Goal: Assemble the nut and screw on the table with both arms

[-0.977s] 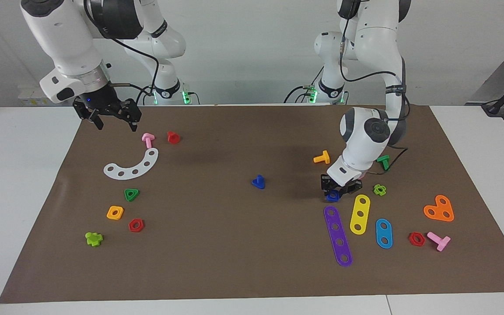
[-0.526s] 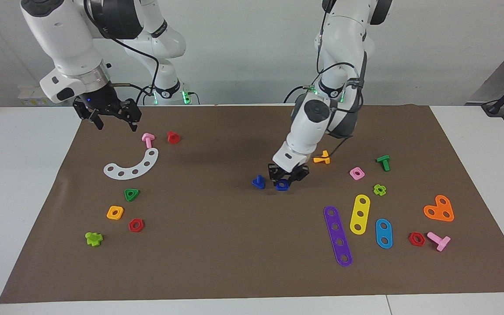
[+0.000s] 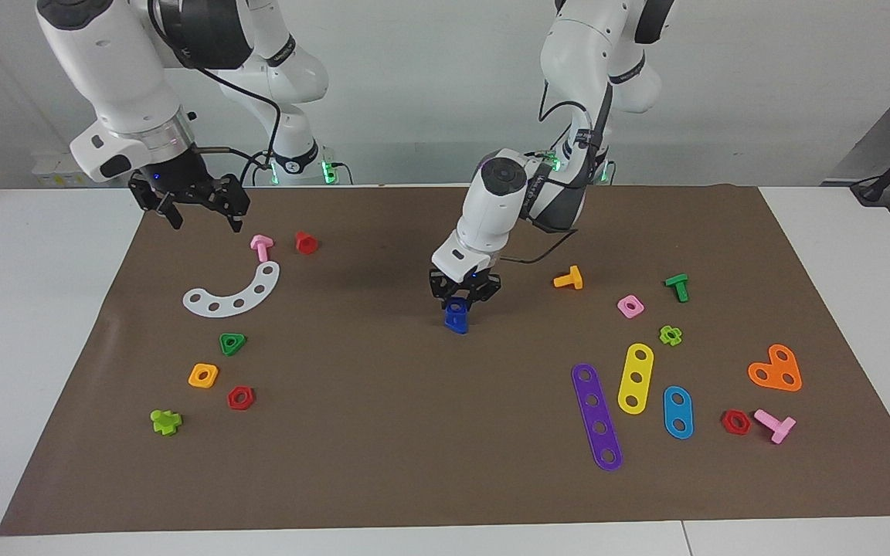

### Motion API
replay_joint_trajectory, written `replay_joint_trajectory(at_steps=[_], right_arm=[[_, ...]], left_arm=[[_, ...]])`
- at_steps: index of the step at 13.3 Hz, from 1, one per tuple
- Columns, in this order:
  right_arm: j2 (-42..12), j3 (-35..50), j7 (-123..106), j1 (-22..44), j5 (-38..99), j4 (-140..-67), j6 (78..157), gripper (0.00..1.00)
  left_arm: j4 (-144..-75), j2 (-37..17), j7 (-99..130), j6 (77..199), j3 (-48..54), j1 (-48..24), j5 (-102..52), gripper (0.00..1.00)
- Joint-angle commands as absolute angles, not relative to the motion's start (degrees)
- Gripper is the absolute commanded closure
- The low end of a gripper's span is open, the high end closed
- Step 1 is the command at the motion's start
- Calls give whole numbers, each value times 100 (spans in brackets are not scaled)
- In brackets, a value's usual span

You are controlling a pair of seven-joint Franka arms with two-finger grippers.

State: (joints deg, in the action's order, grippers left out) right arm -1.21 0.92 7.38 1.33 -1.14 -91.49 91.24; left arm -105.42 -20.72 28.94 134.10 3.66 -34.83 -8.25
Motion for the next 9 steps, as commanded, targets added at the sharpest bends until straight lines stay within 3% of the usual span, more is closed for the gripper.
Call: replay_joint_trajectory(at_steps=[1, 6, 8, 9], right_arm=[[-123, 97, 571, 97, 35, -9123, 9079, 0], [-123, 97, 563, 97, 35, -9123, 9079, 0], [-123, 97, 563, 97, 35, -9123, 9079, 0], [-123, 97, 563, 97, 35, -9123, 9079, 0]], left_arm=[[-10625, -2303, 2892, 13482, 290, -3594, -879, 100], [-10687, -2303, 2900, 13474, 272, -3621, -738, 100], [-10635, -2303, 2909, 13500, 264, -3621, -738, 6], [-10556, -2294, 2909, 13422, 255, -3612, -747, 0]])
